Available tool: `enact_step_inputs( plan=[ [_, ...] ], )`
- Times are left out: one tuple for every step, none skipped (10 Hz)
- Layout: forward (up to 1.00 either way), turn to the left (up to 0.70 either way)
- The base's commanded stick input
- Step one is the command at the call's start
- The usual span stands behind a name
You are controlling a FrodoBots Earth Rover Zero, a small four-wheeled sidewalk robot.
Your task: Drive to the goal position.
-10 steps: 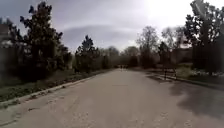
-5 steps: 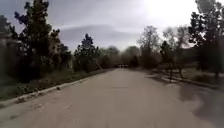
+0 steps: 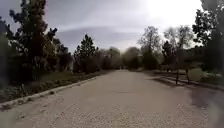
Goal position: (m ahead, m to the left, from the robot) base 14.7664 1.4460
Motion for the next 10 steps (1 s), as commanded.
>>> enact_step_inputs(
  plan=[
    [0.7,0.0],
    [0.7,0.0],
    [0.7,0.0],
    [0.7,-0.01],
    [0.7,-0.04],
    [0.7,-0.06],
    [0.7,-0.08],
    [0.7,-0.06],
    [0.7,-0.03],
    [0.7,0.0]
  ],
)
